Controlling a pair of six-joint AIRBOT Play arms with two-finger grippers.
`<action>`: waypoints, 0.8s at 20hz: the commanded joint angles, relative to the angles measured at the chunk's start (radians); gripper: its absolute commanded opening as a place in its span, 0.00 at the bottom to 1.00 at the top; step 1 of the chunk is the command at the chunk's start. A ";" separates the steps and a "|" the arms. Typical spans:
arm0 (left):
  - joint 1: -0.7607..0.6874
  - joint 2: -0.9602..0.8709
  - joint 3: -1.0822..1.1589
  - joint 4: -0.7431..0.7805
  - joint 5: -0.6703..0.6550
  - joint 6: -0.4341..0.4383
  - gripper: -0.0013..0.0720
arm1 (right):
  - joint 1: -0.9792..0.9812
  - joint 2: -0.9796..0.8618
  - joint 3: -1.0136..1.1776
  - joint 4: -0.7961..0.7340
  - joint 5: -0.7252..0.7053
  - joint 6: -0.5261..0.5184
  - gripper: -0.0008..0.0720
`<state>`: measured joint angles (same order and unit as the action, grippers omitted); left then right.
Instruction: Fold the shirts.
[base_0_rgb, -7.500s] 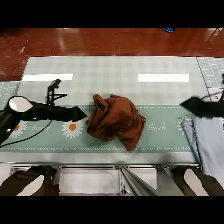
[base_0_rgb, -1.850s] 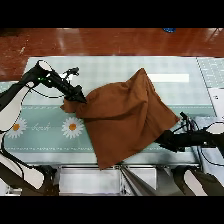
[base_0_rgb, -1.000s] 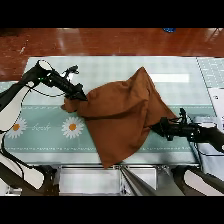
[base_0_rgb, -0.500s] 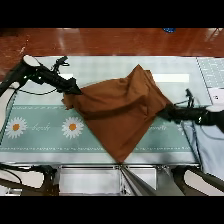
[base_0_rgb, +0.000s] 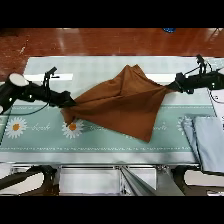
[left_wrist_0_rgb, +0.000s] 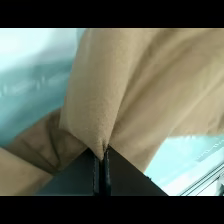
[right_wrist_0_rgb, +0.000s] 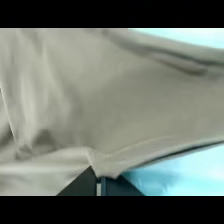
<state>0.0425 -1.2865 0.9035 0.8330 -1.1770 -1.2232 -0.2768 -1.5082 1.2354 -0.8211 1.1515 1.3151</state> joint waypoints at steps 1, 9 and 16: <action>0.001 0.131 -0.171 -0.062 0.074 -0.020 0.05 | 0.001 -0.110 0.158 0.052 0.020 0.014 0.04; -0.014 0.170 -0.264 -0.148 0.194 -0.019 0.53 | 0.018 -0.133 0.194 0.066 0.065 0.004 0.57; 0.300 0.170 -0.042 0.047 -0.039 -0.044 0.71 | -0.253 0.146 0.033 -0.206 0.230 0.008 0.57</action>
<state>0.2222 -1.1156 0.8139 0.8192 -1.1477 -1.2438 -0.4316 -1.4860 1.3750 -0.8978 1.3380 1.3209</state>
